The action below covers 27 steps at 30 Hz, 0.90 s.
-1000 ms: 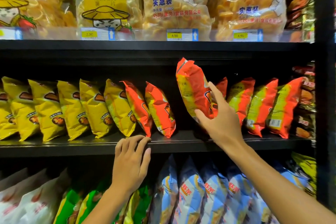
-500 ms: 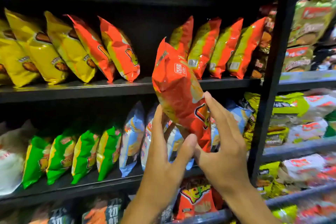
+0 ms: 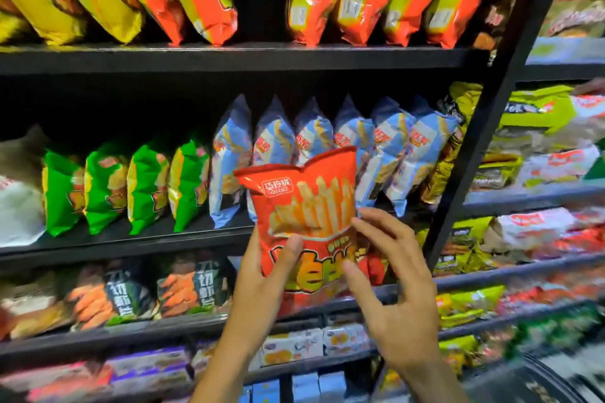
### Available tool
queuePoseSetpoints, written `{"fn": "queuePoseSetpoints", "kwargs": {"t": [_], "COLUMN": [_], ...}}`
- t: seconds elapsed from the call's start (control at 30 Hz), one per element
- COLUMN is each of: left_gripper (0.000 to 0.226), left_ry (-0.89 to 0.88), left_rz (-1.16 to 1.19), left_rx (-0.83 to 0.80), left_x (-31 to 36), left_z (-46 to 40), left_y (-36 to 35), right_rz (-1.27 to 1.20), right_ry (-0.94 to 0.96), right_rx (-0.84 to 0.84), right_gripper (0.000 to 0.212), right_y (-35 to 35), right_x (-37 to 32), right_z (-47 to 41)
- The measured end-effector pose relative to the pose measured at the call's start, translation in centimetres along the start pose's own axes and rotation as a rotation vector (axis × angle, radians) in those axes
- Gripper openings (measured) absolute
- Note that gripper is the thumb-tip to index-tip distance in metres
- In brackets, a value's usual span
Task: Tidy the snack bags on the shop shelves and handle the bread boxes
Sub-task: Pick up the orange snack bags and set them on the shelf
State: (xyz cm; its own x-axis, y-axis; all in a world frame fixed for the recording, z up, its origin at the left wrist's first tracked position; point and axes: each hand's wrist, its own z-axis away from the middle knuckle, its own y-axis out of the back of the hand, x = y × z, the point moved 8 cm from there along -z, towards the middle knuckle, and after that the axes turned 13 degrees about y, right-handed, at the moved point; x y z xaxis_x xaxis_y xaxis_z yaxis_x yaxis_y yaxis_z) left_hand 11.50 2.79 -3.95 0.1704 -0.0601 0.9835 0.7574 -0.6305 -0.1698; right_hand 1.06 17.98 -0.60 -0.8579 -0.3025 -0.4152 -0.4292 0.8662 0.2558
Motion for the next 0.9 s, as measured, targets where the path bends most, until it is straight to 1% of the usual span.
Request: {"fn": "queuePoseSetpoints", "kwargs": {"t": [0.07, 0.1, 0.17, 0.2, 0.27, 0.33, 0.37, 0.47, 0.5, 0.53, 0.6, 0.7, 0.73, 0.83, 0.9], "left_gripper": [0.041, 0.039, 0.039, 0.041, 0.051, 0.050, 0.053, 0.082, 0.085, 0.083, 0.071, 0.049, 0.047, 0.043, 0.037], "left_ry": [0.074, 0.113, 0.176, 0.188, 0.216, 0.261, 0.285, 0.302, 0.277, 0.240, 0.178, 0.183, 0.191, 0.172, 0.147], "left_rz": [-0.028, -0.037, -0.042, -0.057, -0.107, -0.115, -0.105, -0.038, -0.023, -0.020, 0.012, 0.086, 0.099, 0.127, 0.105], "left_rx": [-0.056, -0.080, -0.104, -0.112, -0.132, -0.163, -0.183, -0.229, -0.216, -0.177, -0.055, 0.123, 0.166, 0.225, 0.219], "left_x": [-1.5, -2.2, -3.3, -3.8, -5.0, -6.0, -6.2, -6.1, -5.7, -5.2, -4.2, -4.2, -4.5, -4.8, -4.8], "left_z": [0.4, 0.7, 1.3, 1.5, 2.0, 2.6, 2.8, 3.2, 3.2, 3.1, 3.0, 3.4, 3.5, 4.0, 4.1], "left_y": [0.5, 0.7, 1.3, 1.5, 1.9, 2.2, 2.3, 2.8, 3.0, 3.2, 3.6, 3.9, 4.2, 4.7, 4.8], "right_rz": [-0.089, -0.173, -0.364, -0.454, -0.591, -0.603, -0.587, -0.573, -0.566, -0.556, -0.547, -0.555, -0.571, -0.658, -0.699], "right_ry": [-0.132, -0.225, -0.397, -0.466, -0.570, -0.608, -0.618, -0.652, -0.651, -0.646, -0.635, -0.637, -0.643, -0.653, -0.651], "right_rx": [0.120, 0.135, 0.091, 0.070, 0.030, 0.013, 0.032, 0.101, 0.090, 0.065, 0.006, -0.028, -0.045, -0.123, -0.127], "right_gripper": [0.046, 0.051, 0.062, 0.064, 0.057, 0.048, 0.047, 0.052, 0.052, 0.051, 0.051, 0.056, 0.058, 0.054, 0.052], "right_y": [0.7, 0.4, -1.2, -2.2, -3.9, -4.9, -5.0, -4.7, -4.8, -4.9, -5.4, -6.3, -6.6, -7.2, -6.7], "right_x": [1.4, 2.3, 3.6, 3.9, 4.2, 4.1, 4.2, 4.6, 4.6, 4.5, 4.0, 3.6, 3.5, 3.3, 3.3], "right_z": [0.2, 0.3, 0.6, 0.9, 1.7, 2.5, 3.0, 4.4, 4.7, 5.0, 5.4, 6.1, 6.3, 6.9, 6.8]}}
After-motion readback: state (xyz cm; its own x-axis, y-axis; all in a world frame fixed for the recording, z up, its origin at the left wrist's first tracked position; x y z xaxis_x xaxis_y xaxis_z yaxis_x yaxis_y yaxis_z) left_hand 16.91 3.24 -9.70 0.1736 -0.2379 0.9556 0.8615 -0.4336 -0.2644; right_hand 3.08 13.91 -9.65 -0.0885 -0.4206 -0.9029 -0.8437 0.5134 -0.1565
